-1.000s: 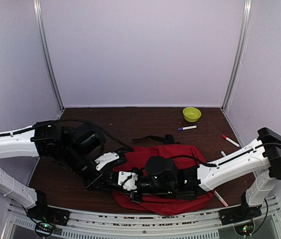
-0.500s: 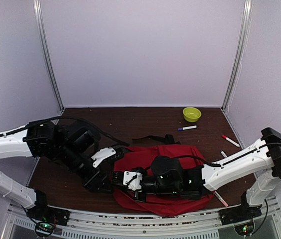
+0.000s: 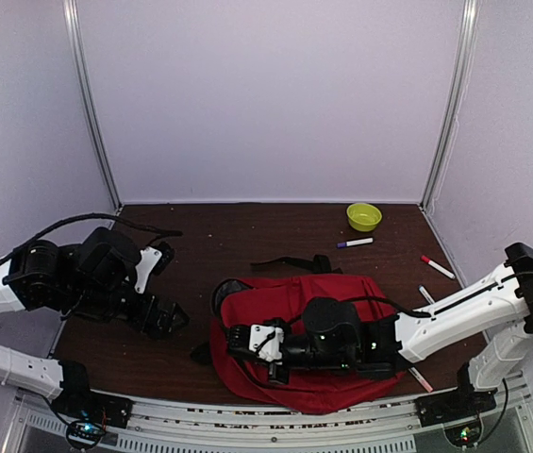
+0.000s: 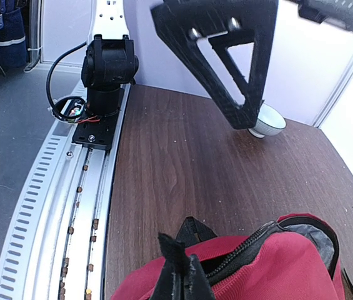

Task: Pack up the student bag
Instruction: Adjust the largest pocket of the student bag.

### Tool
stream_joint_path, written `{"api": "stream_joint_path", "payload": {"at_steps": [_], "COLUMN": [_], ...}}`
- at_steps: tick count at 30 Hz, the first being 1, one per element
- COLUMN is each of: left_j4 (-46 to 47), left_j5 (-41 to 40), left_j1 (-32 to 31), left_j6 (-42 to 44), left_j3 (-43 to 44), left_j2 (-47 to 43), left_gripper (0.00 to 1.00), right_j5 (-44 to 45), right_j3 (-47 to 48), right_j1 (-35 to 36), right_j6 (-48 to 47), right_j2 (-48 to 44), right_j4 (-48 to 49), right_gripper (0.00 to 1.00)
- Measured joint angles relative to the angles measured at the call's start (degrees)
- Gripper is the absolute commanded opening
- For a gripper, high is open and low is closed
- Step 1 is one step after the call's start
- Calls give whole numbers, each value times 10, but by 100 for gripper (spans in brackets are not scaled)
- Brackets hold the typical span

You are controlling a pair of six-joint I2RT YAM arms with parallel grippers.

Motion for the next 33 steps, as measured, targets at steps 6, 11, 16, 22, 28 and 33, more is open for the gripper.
{"api": "stream_joint_path", "payload": {"at_steps": [6, 11, 16, 22, 28, 33], "left_j4": [26, 85, 158, 226, 264, 279], "left_j5": [-38, -38, -18, 23, 21, 3], "left_j1": [34, 42, 42, 42, 42, 50], "left_j6": [-72, -111, -141, -168, -192, -209], "left_j3": [-47, -61, -75, -90, -94, -95], "left_j2": [-17, -5, 36, 96, 125, 146], "left_gripper": [96, 93, 86, 83, 60, 52], "right_j5": [1, 3, 4, 5, 5, 5], "right_j3": [-10, -11, -11, -11, -11, -18], "right_j1": [0, 0, 0, 0, 0, 0], "right_j6": [12, 15, 18, 21, 23, 25], "right_j2": [-5, -6, -6, -6, -6, -9], "right_j4": [9, 13, 12, 13, 13, 17], "right_gripper": [0, 0, 0, 0, 0, 0]}}
